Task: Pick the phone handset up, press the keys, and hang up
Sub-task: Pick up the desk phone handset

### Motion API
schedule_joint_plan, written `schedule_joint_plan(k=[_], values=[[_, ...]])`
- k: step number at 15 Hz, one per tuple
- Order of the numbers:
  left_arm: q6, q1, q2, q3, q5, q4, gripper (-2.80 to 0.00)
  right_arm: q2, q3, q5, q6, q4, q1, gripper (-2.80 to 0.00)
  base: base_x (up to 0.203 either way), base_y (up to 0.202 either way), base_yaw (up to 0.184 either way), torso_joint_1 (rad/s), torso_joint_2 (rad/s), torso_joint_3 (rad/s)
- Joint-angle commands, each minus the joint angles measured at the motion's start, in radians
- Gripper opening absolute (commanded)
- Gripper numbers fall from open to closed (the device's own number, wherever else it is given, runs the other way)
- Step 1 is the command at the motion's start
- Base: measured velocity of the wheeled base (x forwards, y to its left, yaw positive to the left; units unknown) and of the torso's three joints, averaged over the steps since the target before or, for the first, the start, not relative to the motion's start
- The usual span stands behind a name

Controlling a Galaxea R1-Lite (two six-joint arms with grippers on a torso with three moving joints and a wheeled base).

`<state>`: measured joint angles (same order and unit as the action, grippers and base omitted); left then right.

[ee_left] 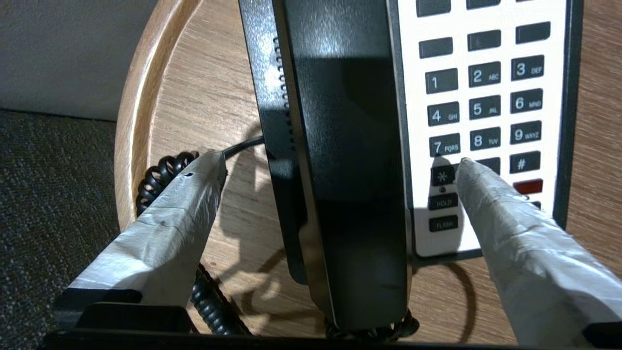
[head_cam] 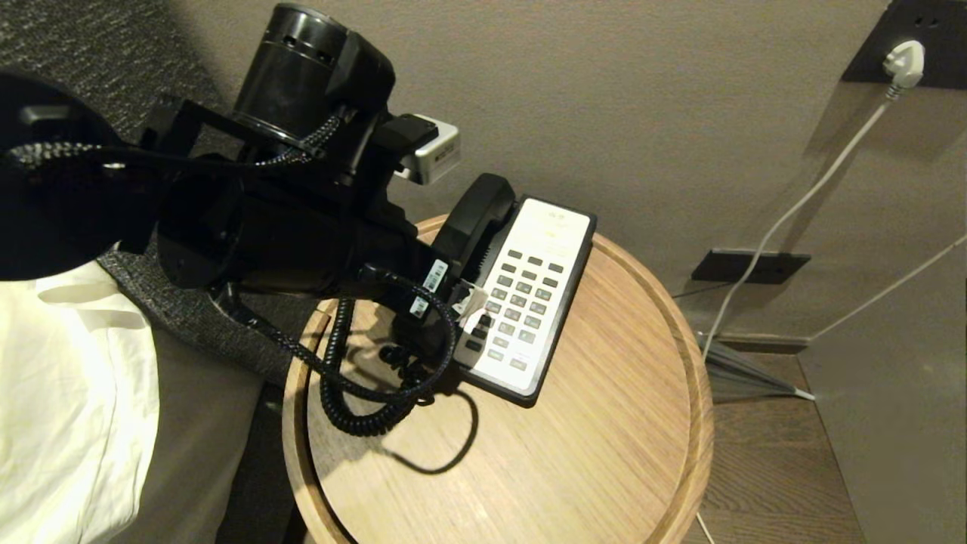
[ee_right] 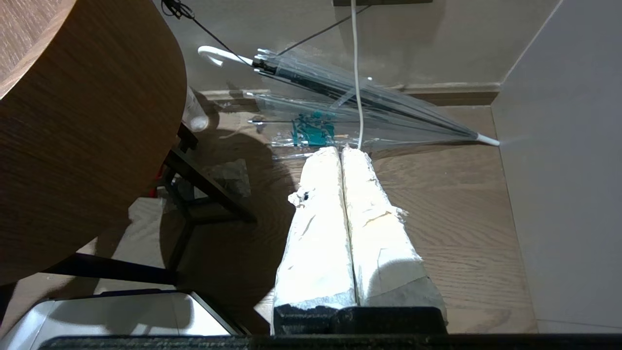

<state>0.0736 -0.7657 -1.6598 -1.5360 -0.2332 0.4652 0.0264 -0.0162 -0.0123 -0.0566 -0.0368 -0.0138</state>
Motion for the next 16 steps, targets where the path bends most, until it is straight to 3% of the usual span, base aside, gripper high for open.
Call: schedule_joint_plan(k=[1, 2, 3, 16], values=[[0.010, 0.006, -0.005, -0.001, -0.001, 0.000, 0.00, 0.000, 0.001, 0.000, 0.000, 0.000, 0.000, -2.80, 0.000, 0.000, 0.000, 0.000, 0.00, 0.000], [0.011, 0.008, -0.006, -0.001, -0.001, -0.005, 0.00, 0.000, 0.000, 0.000, 0.000, 0.000, 0.000, -2.80, 0.000, 0.000, 0.000, 0.000, 0.00, 0.000], [0.012, 0.008, -0.006, 0.000, -0.001, -0.005, -2.80, 0.000, 0.000, 0.000, 0.000, 0.000, 0.000, -2.80, 0.000, 0.000, 0.000, 0.000, 0.00, 0.000], [0.003, 0.008, 0.010, 0.004, -0.001, -0.007, -2.80, 0.000, 0.000, 0.000, 0.000, 0.000, 0.000, -2.80, 0.000, 0.000, 0.000, 0.000, 0.00, 0.000]])
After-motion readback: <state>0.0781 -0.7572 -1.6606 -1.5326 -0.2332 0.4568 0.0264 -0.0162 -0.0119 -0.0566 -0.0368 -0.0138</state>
